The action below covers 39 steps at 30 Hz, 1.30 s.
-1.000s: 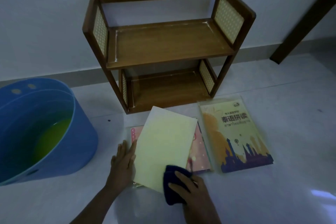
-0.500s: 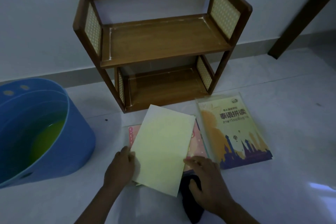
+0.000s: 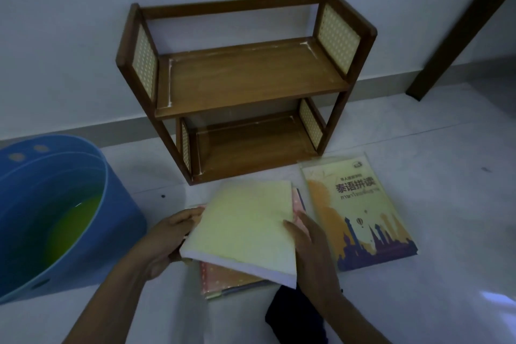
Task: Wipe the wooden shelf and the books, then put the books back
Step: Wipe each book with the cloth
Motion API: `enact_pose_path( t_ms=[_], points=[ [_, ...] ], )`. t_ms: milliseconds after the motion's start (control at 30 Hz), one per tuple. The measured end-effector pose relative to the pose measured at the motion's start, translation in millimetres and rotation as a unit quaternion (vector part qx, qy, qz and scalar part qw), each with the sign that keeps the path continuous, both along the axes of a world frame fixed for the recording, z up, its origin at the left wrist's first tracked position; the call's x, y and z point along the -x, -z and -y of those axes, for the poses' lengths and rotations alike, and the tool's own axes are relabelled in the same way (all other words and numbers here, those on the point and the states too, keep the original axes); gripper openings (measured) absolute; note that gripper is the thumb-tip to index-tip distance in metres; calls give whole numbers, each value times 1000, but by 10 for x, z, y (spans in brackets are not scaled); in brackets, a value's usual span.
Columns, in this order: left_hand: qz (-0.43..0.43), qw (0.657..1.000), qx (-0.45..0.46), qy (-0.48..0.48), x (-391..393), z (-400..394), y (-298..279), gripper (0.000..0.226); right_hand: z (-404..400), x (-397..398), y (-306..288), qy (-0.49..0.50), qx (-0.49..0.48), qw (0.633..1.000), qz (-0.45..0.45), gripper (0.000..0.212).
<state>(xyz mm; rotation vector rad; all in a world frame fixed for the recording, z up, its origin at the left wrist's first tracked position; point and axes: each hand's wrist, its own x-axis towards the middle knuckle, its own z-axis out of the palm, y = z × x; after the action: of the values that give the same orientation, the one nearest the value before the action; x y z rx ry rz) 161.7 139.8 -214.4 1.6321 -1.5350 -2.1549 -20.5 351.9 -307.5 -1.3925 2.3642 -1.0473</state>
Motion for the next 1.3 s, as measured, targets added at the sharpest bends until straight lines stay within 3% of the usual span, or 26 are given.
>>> enact_pose_path(
  t_ms=[100, 200, 333, 433, 500, 733, 867, 1000, 1133, 1300],
  points=[
    [-51, 998, 25, 0, -138, 11, -25, 26, 250, 189, -225, -3, 70, 997, 35, 62],
    [-73, 989, 130, -7, -204, -82, -6, 27, 427, 342, -659, 15, 133, 990, 31, 65],
    [-60, 918, 389, -46, 59, -345, -54, 48, 481, 386, -1131, 35, 126, 989, 69, 34],
    [-53, 869, 475, -129, 217, -403, 53, 31, 463, 357, -1106, 62, 105, 989, 80, 24],
    [-51, 860, 488, -139, 263, -418, 157, 24, 400, 354, -969, 77, 99, 986, 105, 22],
    [-76, 875, 459, -138, 518, -466, 66, 23, 293, 497, -885, 161, 122, 967, 158, 15],
    [-64, 917, 394, -17, 1064, -553, -214, 17, 295, 1017, -1008, 237, 142, 949, 149, 14],
    [-50, 960, 256, 104, 1700, -708, -47, 13, 162, 1643, -1016, 281, 50, 951, 116, 25],
    [-9, 971, 128, 201, 2097, -901, 408, 19, 82, 2123, -766, 274, -110, 952, 85, 37],
    [32, 978, -5, 208, 2326, -1050, 733, 21, 30, 2234, -438, 231, -182, 948, 125, 44]
  ],
)
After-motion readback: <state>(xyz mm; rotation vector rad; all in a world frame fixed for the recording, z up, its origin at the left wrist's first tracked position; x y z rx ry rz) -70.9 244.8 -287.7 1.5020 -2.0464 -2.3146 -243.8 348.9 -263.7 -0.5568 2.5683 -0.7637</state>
